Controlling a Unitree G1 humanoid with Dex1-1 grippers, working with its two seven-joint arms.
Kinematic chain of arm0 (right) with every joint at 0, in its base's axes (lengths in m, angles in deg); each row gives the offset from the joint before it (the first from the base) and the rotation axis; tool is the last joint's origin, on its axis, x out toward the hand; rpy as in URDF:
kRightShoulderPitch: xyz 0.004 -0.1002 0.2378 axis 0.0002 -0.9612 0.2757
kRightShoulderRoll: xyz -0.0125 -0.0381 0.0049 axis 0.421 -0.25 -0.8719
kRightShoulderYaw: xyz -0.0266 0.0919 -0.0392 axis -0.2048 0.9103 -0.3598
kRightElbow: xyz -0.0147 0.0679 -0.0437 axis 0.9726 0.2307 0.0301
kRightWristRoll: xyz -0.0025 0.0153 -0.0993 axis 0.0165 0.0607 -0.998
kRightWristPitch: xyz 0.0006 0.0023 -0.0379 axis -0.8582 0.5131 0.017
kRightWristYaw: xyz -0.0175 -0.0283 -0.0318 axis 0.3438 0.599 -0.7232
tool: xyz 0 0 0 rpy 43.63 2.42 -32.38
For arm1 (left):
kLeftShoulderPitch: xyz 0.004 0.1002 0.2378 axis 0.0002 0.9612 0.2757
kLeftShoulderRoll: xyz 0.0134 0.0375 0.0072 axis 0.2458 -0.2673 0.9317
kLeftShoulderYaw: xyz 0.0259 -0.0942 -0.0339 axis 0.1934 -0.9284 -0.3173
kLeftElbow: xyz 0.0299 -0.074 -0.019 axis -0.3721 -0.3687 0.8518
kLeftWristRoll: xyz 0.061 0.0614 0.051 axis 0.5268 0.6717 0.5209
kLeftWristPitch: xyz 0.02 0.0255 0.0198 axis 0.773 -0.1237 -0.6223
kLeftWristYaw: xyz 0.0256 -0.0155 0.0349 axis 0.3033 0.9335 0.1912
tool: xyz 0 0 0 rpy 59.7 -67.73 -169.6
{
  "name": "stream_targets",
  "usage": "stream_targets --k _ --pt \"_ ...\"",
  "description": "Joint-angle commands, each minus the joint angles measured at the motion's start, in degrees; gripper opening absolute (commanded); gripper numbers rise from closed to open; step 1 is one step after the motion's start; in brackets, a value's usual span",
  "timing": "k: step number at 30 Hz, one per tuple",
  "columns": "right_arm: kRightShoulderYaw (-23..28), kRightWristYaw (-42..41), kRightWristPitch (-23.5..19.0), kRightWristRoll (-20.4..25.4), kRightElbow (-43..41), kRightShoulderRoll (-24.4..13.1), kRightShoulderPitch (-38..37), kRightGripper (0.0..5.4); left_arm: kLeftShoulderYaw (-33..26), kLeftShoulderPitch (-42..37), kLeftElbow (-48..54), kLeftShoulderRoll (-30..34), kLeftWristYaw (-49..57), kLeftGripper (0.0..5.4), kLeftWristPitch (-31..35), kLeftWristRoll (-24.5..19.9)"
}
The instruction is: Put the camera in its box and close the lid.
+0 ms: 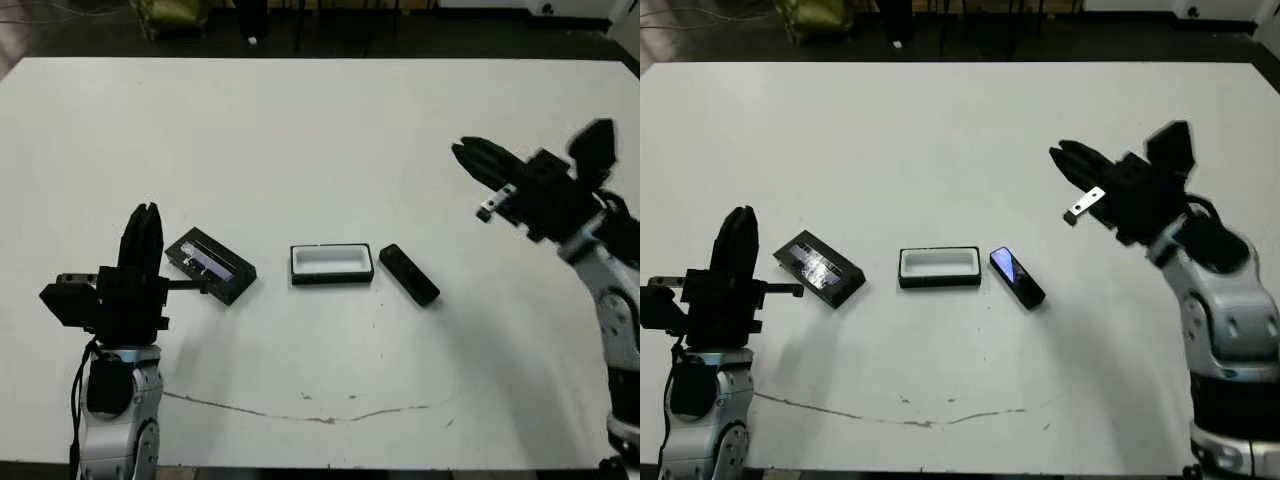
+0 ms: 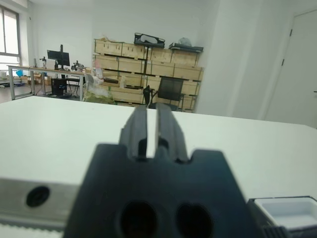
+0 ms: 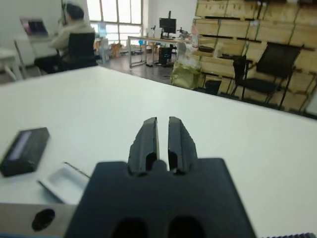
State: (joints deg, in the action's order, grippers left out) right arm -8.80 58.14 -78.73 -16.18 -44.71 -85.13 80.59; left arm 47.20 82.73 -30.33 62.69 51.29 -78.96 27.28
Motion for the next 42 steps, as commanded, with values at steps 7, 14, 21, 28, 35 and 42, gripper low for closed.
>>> stream_targets --k 7,14,21,28,35,42 --pt "-3.8 5.1 4.3 -7.0 -8.7 0.8 -15.5 0.00 -0.2 0.6 -1.4 0.3 0.1 0.03 -0.2 0.8" --pt "-6.2 5.6 10.2 -12.6 -7.5 1.2 -20.9 0.36 -0.1 0.6 -1.1 0.5 -0.2 0.00 0.4 0.4" --pt "-8.3 4.2 15.0 -15.6 -3.5 0.6 -22.3 1.89 0.0 0.6 -1.0 0.4 0.0 0.00 0.8 0.4" --pt "-8.9 2.2 13.7 -14.1 -3.0 0.7 -21.8 3.43 0.0 0.4 -1.3 0.5 -0.3 0.00 0.4 0.5" --pt "-8.7 1.9 10.6 -12.6 -4.8 0.4 -21.7 4.99 0.1 0.2 -1.4 0.4 -0.1 0.00 0.0 1.3" --pt "-10.5 1.4 9.6 -12.3 -4.3 0.6 -22.3 5.39 0.2 0.4 -0.8 0.5 0.1 0.00 1.2 1.0"
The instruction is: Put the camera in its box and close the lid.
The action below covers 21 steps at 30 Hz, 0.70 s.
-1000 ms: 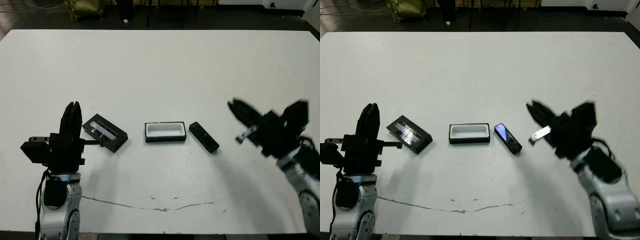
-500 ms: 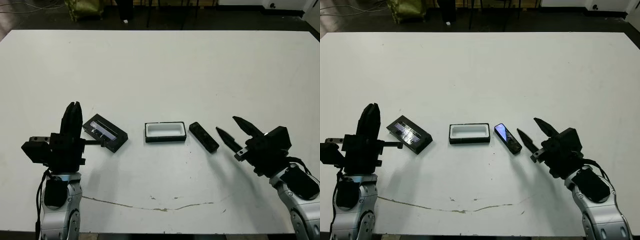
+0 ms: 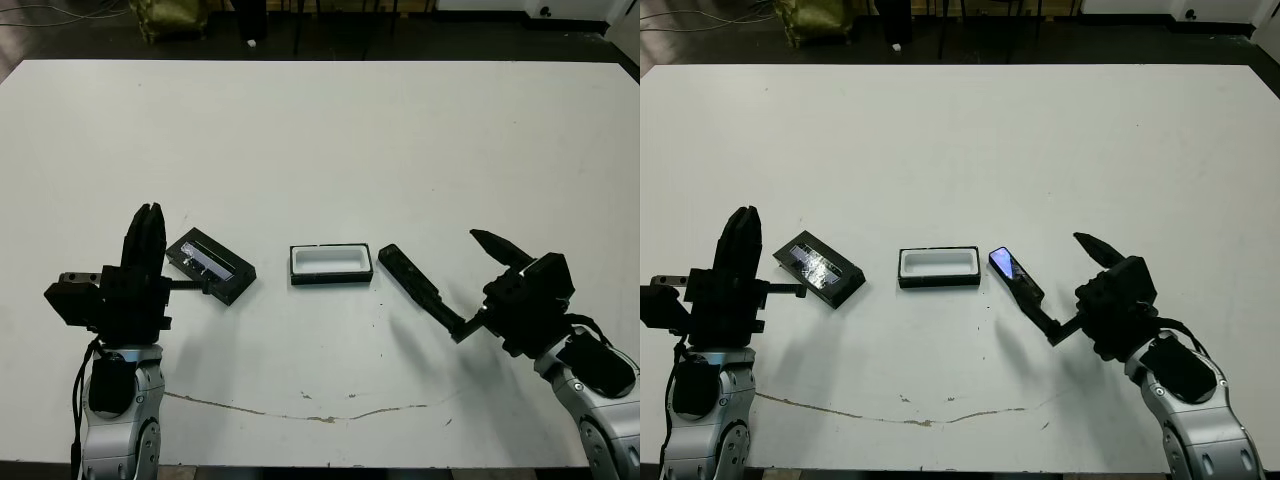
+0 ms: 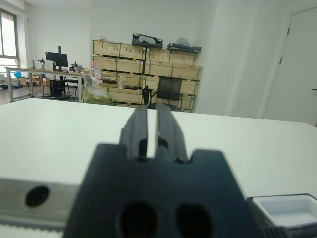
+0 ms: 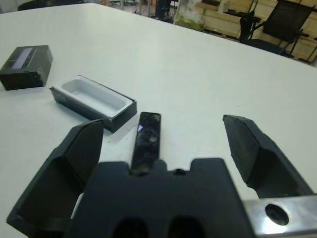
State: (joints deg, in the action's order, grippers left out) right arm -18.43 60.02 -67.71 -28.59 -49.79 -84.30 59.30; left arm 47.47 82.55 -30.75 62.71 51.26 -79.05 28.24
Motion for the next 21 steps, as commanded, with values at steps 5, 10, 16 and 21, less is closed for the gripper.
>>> stream_targets --k 5,10,16,21 --pt "-1.7 -0.2 -4.4 1.0 0.0 0.1 -1.0 5.39 -0.1 0.6 -0.5 0.5 -0.2 0.00 1.1 -0.4" --pt "-2.7 0.6 -5.9 0.8 0.3 0.5 -1.1 5.39 -0.1 0.6 -0.4 0.4 0.2 0.00 1.5 -0.1" --pt "-4.5 2.4 -6.5 -1.4 -0.6 0.7 -1.7 5.39 -0.2 0.5 -0.8 0.7 -0.4 0.00 1.0 -0.2" --pt "-5.3 4.1 -8.6 -2.3 -1.2 0.8 -2.3 5.39 -0.2 0.4 -0.7 0.6 -0.1 0.00 0.9 0.2"
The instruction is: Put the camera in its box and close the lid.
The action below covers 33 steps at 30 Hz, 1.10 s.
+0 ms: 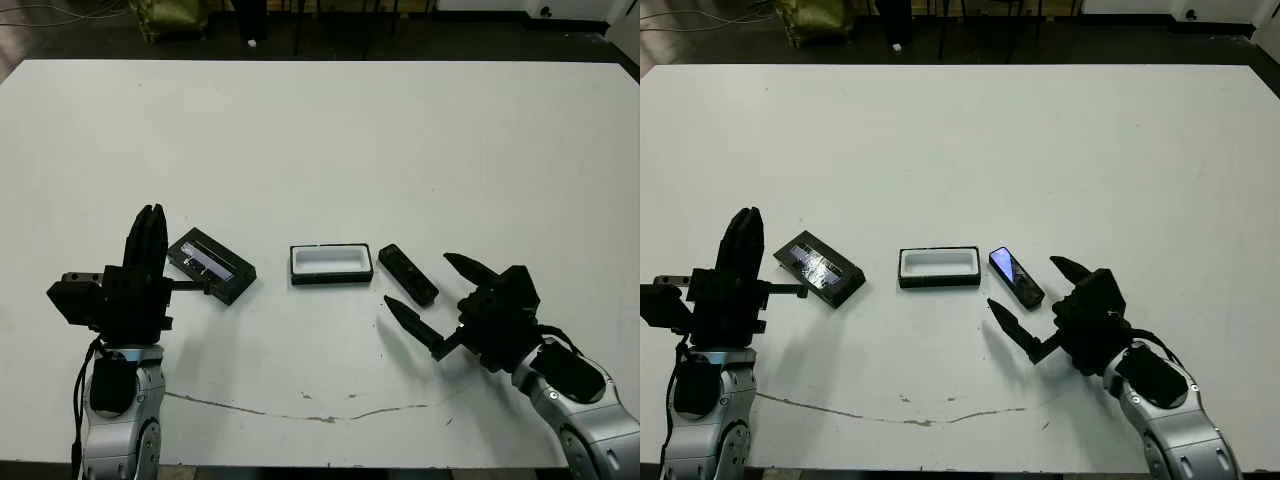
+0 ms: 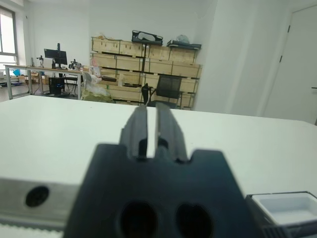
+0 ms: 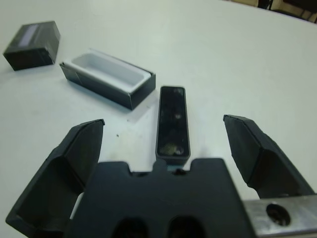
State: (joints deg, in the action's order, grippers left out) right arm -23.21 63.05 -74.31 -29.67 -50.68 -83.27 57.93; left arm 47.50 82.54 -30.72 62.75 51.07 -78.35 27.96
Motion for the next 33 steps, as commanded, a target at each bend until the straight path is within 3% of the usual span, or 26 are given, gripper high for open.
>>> stream_targets --k 1,17,29,33 --pt "-0.9 1.3 -2.6 -1.8 -0.5 -0.6 -1.0 5.39 -0.2 0.4 -1.0 0.6 0.1 0.00 -0.2 0.8" --pt "-0.6 2.1 -7.4 -1.9 1.3 -0.2 0.5 5.26 -0.1 0.6 -0.4 0.5 0.2 0.00 0.7 0.6" --pt "-1.0 5.0 -12.5 -3.1 -1.0 0.4 0.8 2.64 -0.1 0.5 -0.8 0.5 0.1 0.00 0.2 0.3" --pt "-1.8 6.2 -10.0 -5.3 0.1 0.8 0.6 1.76 -0.1 0.7 -0.5 0.3 0.5 0.00 0.6 0.6"
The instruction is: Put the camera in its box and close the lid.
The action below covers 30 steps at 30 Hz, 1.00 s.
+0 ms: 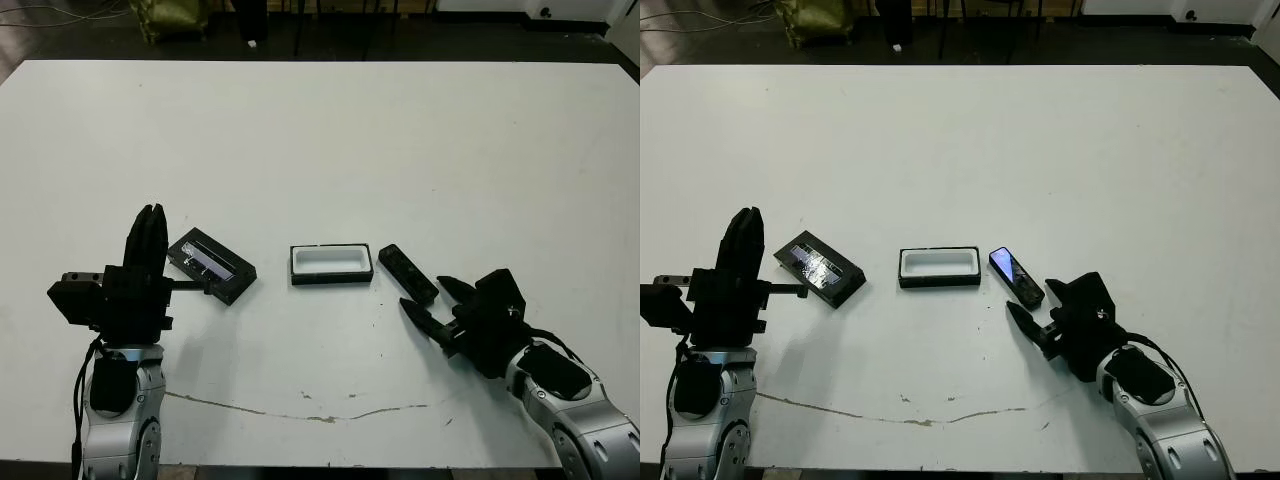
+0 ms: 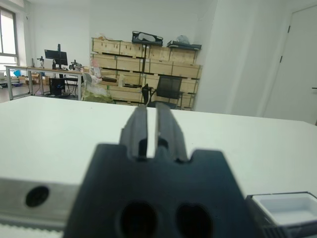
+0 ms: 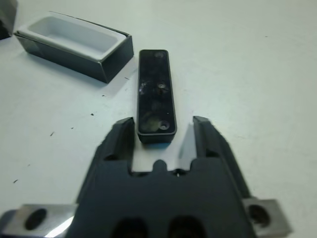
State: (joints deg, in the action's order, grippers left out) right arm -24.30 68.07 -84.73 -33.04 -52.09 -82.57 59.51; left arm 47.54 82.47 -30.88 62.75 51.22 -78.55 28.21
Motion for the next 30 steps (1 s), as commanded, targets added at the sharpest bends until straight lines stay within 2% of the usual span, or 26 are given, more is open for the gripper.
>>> stream_targets --k 1,6,8,10,14,17,20,21,23,26,28,30 --pt "-1.0 1.8 0.5 -2.6 1.5 0.2 -1.0 1.52 -0.1 0.8 -0.3 0.3 0.4 0.00 0.7 0.5" --pt "-0.3 3.1 -0.8 -2.2 0.6 2.1 -1.4 0.43 -0.1 0.7 -0.4 0.5 0.1 0.00 0.7 0.2" --pt "0.0 2.9 -0.3 -2.0 0.7 2.4 -1.6 0.19 -0.1 0.7 -0.6 0.5 -0.2 0.00 0.5 -0.1" --pt "0.0 2.2 1.2 -2.2 1.7 2.1 -1.5 0.13 -0.1 0.7 -0.5 0.5 0.0 0.00 0.6 0.0" --pt "0.9 3.0 -0.6 -1.4 1.0 2.8 -1.2 0.12 -0.1 1.0 0.3 0.4 0.7 0.00 1.5 0.7" --pt "2.5 2.3 -0.1 0.0 1.9 2.9 -0.5 0.12 -0.3 0.8 -0.4 0.4 0.2 0.00 0.9 0.2" --pt "6.2 -1.8 5.9 2.1 3.6 1.0 2.0 0.12 -0.3 0.8 -0.5 0.5 0.2 0.00 0.3 0.6" --pt "7.6 -2.6 6.0 3.1 4.0 0.5 3.4 0.11 -0.3 0.9 -0.5 0.5 0.2 0.00 0.3 0.6" --pt "11.0 -3.6 4.0 6.2 5.9 0.1 7.4 0.11 -0.2 1.0 -0.3 0.5 0.0 0.00 0.7 0.0" --pt "15.5 -6.5 -1.0 11.8 10.1 -3.1 16.0 0.10 -0.1 1.0 -0.1 0.5 0.1 0.00 1.1 -0.1" --pt "16.7 -8.1 -4.6 13.9 12.2 -5.9 21.1 0.10 0.0 0.9 -0.1 0.5 0.1 0.00 1.2 -0.1" --pt "17.2 -10.1 -6.9 16.3 15.4 -7.0 25.6 0.10 0.0 0.8 -0.4 0.4 0.0 0.00 0.8 0.0"
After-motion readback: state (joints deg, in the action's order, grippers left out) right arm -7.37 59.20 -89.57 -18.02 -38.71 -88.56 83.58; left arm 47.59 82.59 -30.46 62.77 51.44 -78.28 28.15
